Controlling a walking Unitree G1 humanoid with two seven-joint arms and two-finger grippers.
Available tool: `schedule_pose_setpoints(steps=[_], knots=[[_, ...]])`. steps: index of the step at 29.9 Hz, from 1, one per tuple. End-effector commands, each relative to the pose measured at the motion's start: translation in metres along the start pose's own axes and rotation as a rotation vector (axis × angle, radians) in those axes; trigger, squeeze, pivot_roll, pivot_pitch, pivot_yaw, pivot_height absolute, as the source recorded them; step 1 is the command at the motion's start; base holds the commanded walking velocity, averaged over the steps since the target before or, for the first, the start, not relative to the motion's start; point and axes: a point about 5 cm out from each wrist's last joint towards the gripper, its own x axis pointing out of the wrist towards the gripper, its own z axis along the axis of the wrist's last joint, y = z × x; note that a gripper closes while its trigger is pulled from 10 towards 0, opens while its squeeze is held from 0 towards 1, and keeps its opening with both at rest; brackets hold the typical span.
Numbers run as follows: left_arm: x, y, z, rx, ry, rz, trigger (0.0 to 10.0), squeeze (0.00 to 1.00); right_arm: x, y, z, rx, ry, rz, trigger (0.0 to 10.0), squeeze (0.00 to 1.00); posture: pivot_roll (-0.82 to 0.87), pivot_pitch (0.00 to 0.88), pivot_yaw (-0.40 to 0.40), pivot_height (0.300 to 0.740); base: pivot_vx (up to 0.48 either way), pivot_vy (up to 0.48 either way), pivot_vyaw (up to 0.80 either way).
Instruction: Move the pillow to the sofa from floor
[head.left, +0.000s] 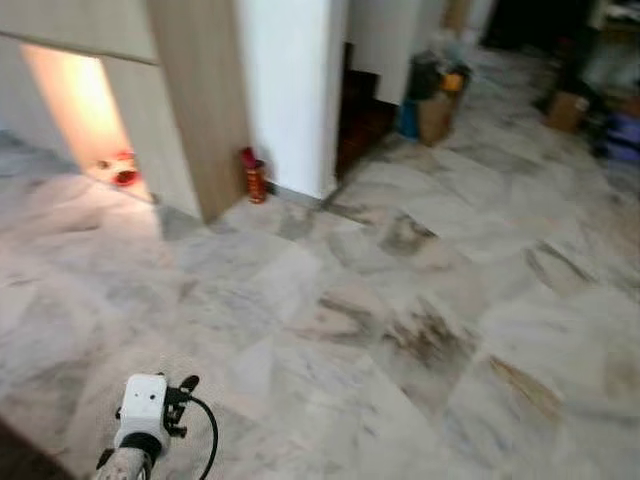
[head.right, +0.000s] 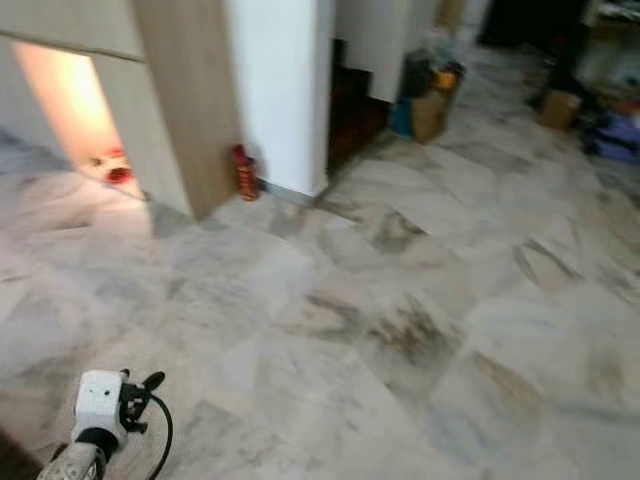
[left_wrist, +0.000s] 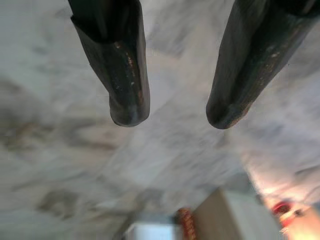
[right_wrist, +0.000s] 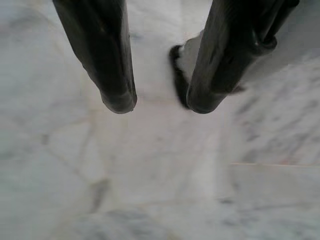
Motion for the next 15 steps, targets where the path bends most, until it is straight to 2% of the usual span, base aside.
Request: schedule_pose_setpoints(steps=[1,7,9,11,13,14,15], knots=[[-0.008,0.012,-0.013,-0.005,0.058,0.043,10.0,0.0,-0.001,0.004,-0.004,0.005,0.012,0.01,10.0,0.0,-0.01,0.0,0.05,0.74,0.0,0.0,-0.8],[-0.01,0.015,-0.017,-0.011,0.084,0.06,10.0,0.0,-0.001,0.001,-0.006,0.005,0.02,0.008,10.0,0.0,-0.01,0.0,0.047,0.74,0.0,0.0,-0.8],[-0.011,0.018,-0.022,-0.006,0.118,0.074,10.0,0.0,-0.001,0.0,-0.007,0.003,0.024,0.007,10.0,0.0,-0.01,0.0,0.045,0.74,0.0,0.0,-0.8],[-0.014,0.026,-0.033,-0.025,0.198,0.123,10.0,0.0,-0.001,0.0,-0.008,0.002,0.03,0.006,10.0,0.0,0.0,0.0,0.044,0.74,0.0,0.0,-0.8],[-0.017,0.03,-0.039,-0.036,0.245,0.143,10.0,0.0,-0.001,0.0,-0.007,0.004,0.027,0.008,10.0,0.0,0.0,0.0,0.044,0.74,0.0,0.0,0.0],[-0.023,0.033,-0.049,-0.024,0.318,0.15,10.0,0.0,-0.001,0.0,-0.007,0.002,0.028,0.009,10.0,0.0,0.0,0.0,0.044,0.74,0.0,0.0,0.0],[-0.023,0.033,-0.049,-0.024,0.318,0.15,10.0,0.0,-0.001,0.0,-0.007,0.002,0.028,0.009,10.0,0.0,0.0,0.0,0.044,0.74,0.0,0.0,0.0]])
